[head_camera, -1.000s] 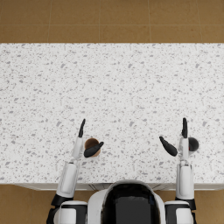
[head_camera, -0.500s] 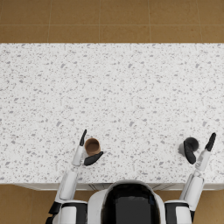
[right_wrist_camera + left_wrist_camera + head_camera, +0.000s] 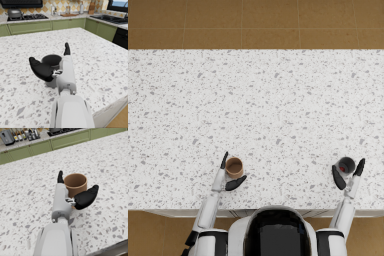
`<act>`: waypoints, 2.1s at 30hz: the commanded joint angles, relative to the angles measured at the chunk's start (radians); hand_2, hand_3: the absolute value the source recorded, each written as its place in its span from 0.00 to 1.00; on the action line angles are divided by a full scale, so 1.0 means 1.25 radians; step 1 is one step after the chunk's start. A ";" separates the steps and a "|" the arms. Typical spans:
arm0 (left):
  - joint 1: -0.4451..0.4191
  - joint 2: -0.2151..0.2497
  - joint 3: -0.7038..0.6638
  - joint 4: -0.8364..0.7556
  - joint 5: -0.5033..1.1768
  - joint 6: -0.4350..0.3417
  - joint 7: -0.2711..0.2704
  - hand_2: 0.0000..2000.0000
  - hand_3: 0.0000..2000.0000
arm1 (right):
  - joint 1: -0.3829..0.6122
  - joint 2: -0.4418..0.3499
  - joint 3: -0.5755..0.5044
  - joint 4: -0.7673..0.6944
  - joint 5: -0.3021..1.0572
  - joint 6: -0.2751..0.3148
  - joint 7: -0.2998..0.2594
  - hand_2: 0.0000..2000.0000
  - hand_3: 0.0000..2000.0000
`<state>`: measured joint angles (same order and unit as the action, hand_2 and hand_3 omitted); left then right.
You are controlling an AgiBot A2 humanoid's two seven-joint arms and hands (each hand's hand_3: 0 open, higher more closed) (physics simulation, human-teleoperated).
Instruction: Pick up two cups and pour the berry on the right into the cup on the left
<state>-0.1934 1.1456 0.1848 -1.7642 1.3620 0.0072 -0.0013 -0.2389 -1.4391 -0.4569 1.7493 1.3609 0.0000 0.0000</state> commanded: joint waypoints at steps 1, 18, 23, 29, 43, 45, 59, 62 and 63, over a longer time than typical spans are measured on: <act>0.014 0.008 0.006 0.020 0.000 0.000 0.000 0.00 0.00 | 0.026 0.015 0.021 -0.064 0.000 -0.002 0.000 0.00 0.00; 0.051 0.049 0.025 0.065 0.000 -0.018 -0.004 1.00 0.64 | 0.079 0.026 0.072 -0.147 0.000 0.037 0.005 1.00 0.64; 0.082 0.077 0.052 -0.016 0.000 -0.030 -0.002 1.00 0.64 | 0.072 0.020 0.152 0.048 0.000 0.037 0.005 1.00 0.64; 0.156 0.143 0.117 -0.001 0.000 -0.033 -0.002 1.00 0.64 | 0.120 0.043 0.254 0.143 0.000 0.053 0.005 1.00 0.64; 0.234 0.217 0.161 0.063 0.050 -0.031 -0.002 1.00 0.64 | 0.258 0.013 0.409 0.159 0.000 0.067 0.004 1.00 0.64; 0.232 0.219 0.169 0.057 0.100 -0.031 -0.002 1.00 0.64 | 0.286 0.001 0.431 0.163 0.050 0.066 0.004 1.00 0.64; 0.225 0.231 0.174 0.036 0.264 -0.033 -0.002 1.00 0.64 | 0.378 -0.045 0.471 0.133 0.405 0.075 0.005 1.00 0.64; 0.225 0.234 0.171 0.044 0.265 -0.033 -0.001 1.00 0.64 | 0.386 -0.050 0.478 0.146 0.481 0.076 0.005 1.00 0.64; 0.225 0.235 0.171 0.044 0.265 -0.032 -0.002 1.00 0.64 | 0.385 -0.050 0.478 0.151 0.507 0.077 0.005 1.00 0.64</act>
<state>0.0777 1.4334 0.4020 -1.7072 1.6936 -0.0329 -0.0032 0.2275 -1.4965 0.1378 1.9214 2.0266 0.0955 0.0062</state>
